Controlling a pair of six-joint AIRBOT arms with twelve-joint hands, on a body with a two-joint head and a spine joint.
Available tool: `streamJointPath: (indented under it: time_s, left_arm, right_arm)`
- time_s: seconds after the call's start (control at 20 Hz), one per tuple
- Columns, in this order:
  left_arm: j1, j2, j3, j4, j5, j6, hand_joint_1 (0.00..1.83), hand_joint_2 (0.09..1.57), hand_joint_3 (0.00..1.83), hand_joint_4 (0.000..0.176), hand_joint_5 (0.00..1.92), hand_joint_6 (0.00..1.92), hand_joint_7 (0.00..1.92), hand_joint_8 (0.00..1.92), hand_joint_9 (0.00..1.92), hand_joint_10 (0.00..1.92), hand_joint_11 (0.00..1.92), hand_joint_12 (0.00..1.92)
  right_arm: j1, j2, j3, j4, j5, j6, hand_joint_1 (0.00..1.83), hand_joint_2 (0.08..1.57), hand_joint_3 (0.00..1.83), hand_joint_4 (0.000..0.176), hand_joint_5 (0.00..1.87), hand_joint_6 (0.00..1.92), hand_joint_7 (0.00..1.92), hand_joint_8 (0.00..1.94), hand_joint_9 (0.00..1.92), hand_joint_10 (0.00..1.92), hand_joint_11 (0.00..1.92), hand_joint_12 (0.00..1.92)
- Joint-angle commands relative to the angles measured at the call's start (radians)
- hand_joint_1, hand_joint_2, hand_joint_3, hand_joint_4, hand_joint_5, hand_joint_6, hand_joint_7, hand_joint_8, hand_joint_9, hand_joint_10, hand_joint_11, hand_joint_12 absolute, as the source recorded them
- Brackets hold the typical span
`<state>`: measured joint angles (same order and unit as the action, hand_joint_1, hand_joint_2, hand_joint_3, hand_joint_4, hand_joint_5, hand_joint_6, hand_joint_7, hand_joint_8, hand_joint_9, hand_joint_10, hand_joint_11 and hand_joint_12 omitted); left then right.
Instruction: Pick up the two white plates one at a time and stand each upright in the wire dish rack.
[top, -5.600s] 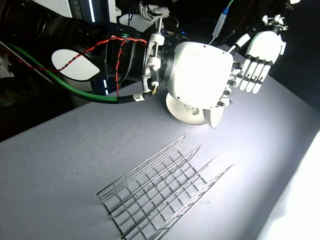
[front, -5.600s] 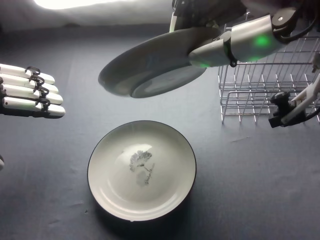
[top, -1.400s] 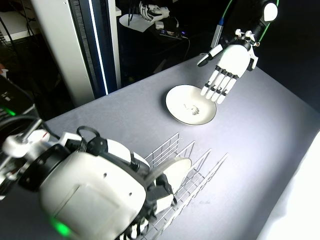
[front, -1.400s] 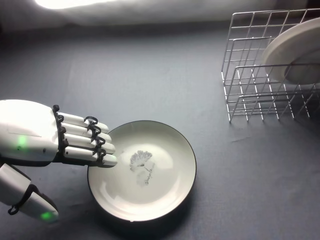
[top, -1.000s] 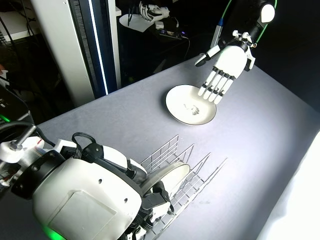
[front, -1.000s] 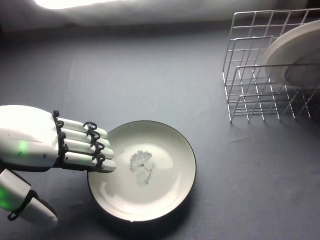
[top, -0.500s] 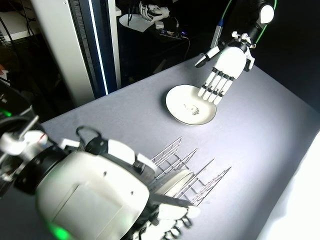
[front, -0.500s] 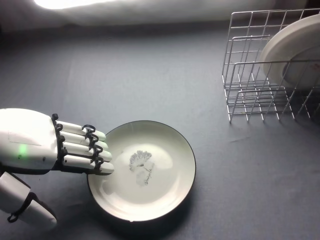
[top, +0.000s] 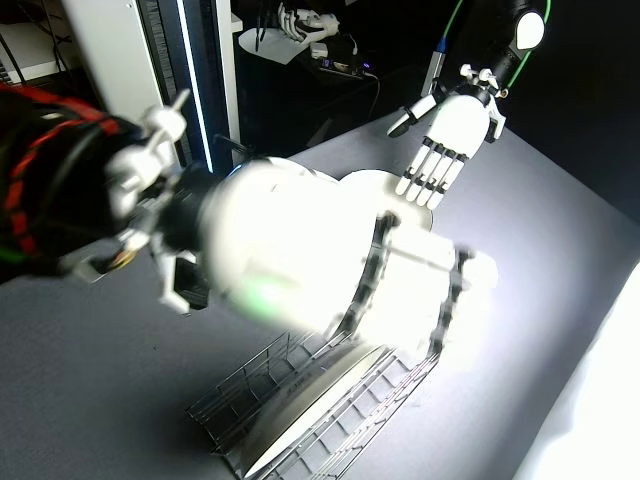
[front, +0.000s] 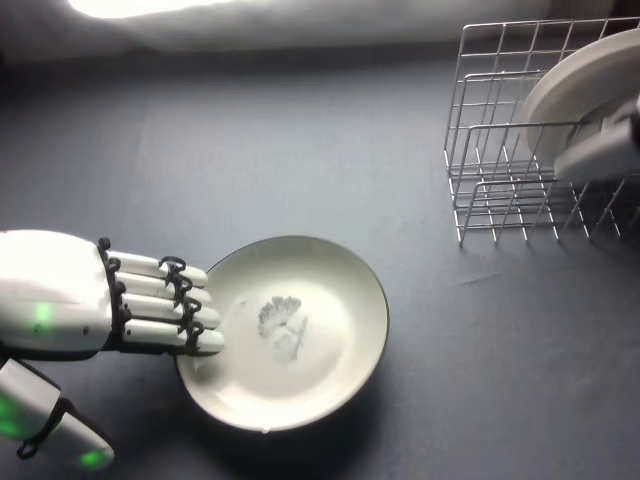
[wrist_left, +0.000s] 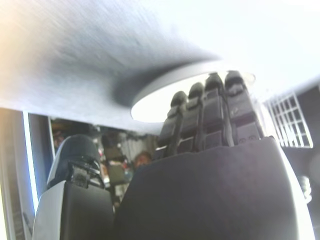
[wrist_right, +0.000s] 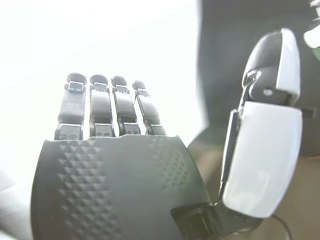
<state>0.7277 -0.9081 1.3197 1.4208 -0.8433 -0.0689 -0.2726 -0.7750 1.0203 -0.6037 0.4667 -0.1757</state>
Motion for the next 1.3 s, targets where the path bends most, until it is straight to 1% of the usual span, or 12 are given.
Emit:
streamJointPath:
  time_s: [0.0, 0.1, 0.25, 0.4, 0.45, 0.65, 0.75, 0.9, 1.25]
  left_arm:
    - [0.010, -0.005, -0.007, -0.013, -0.038, -0.002, 0.00, 1.15, 0.00, 0.000, 0.00, 0.00, 0.00, 0.00, 0.00, 0.00, 0.00, 0.00]
    - [0.021, -0.005, -0.013, -0.006, -0.034, -0.002, 0.00, 1.15, 0.00, 0.000, 0.00, 0.00, 0.00, 0.00, 0.00, 0.00, 0.00, 0.00]
    - [0.030, -0.004, -0.019, 0.001, -0.032, -0.001, 0.00, 1.15, 0.00, 0.000, 0.00, 0.00, 0.00, 0.00, 0.00, 0.00, 0.00, 0.00]
    - [0.032, -0.003, -0.019, 0.001, -0.031, 0.000, 0.00, 1.15, 0.00, 0.000, 0.00, 0.00, 0.00, 0.00, 0.00, 0.00, 0.00, 0.00]
    - [0.032, -0.003, -0.019, 0.001, -0.031, 0.000, 0.00, 1.15, 0.00, 0.000, 0.00, 0.00, 0.00, 0.00, 0.00, 0.00, 0.00, 0.00]
    - [0.032, -0.004, -0.019, 0.001, -0.031, 0.002, 0.00, 1.15, 0.00, 0.000, 0.00, 0.00, 0.00, 0.00, 0.00, 0.00, 0.00, 0.00]
    - [0.032, -0.005, -0.020, 0.001, -0.031, 0.005, 0.00, 1.15, 0.00, 0.000, 0.00, 0.00, 0.00, 0.00, 0.00, 0.00, 0.00, 0.00]
    - [0.034, -0.005, -0.020, 0.001, -0.031, 0.007, 0.00, 1.14, 0.00, 0.000, 0.00, 0.00, 0.00, 0.00, 0.00, 0.00, 0.00, 0.00]
    - [0.033, -0.006, -0.019, 0.001, -0.031, 0.007, 0.00, 1.15, 0.00, 0.000, 0.00, 0.00, 0.00, 0.00, 0.00, 0.00, 0.00, 0.00]
  right_arm:
    - [0.008, 0.003, -0.005, -0.007, 0.121, 0.006, 1.12, 0.81, 0.00, 0.000, 0.00, 0.00, 0.00, 0.00, 0.00, 0.00, 0.00, 0.00]
    - [0.005, -0.012, -0.020, -0.118, 0.127, 0.002, 1.22, 0.85, 0.02, 0.000, 0.00, 0.00, 0.00, 0.00, 0.00, 0.00, 0.00, 0.00]
    - [-0.005, -0.038, -0.034, -0.251, 0.138, -0.002, 1.43, 0.98, 0.03, 0.000, 0.00, 0.00, 0.00, 0.00, 0.00, 0.00, 0.00, 0.00]
    - [-0.009, -0.073, -0.036, -0.316, 0.133, -0.003, 1.58, 1.05, 0.04, 0.000, 0.00, 0.00, 0.00, 0.00, 0.00, 0.00, 0.00, 0.00]
    - [-0.012, -0.084, -0.036, -0.328, 0.132, -0.003, 1.67, 1.08, 0.04, 0.000, 0.00, 0.00, 0.00, 0.00, 0.00, 0.00, 0.01, 0.01]
    - [-0.029, -0.117, -0.043, -0.338, 0.121, -0.003, 1.71, 1.10, 0.03, 0.000, 0.00, 0.00, 0.00, 0.00, 0.00, 0.00, 0.03, 0.02]
    - [-0.045, -0.129, -0.052, -0.341, 0.113, -0.003, 1.74, 1.12, 0.04, 0.000, 0.00, 0.00, 0.00, 0.00, 0.00, 0.00, 0.00, 0.01]
    - [-0.066, -0.154, -0.064, -0.347, 0.095, -0.003, 1.71, 1.13, 0.03, 0.000, 0.00, 0.00, 0.00, 0.00, 0.00, 0.00, 0.00, 0.01]
    - [-0.106, -0.244, -0.064, -0.348, 0.021, -0.010, 1.72, 1.14, 0.02, 0.000, 0.00, 0.00, 0.00, 0.00, 0.00, 0.00, 0.00, 0.02]
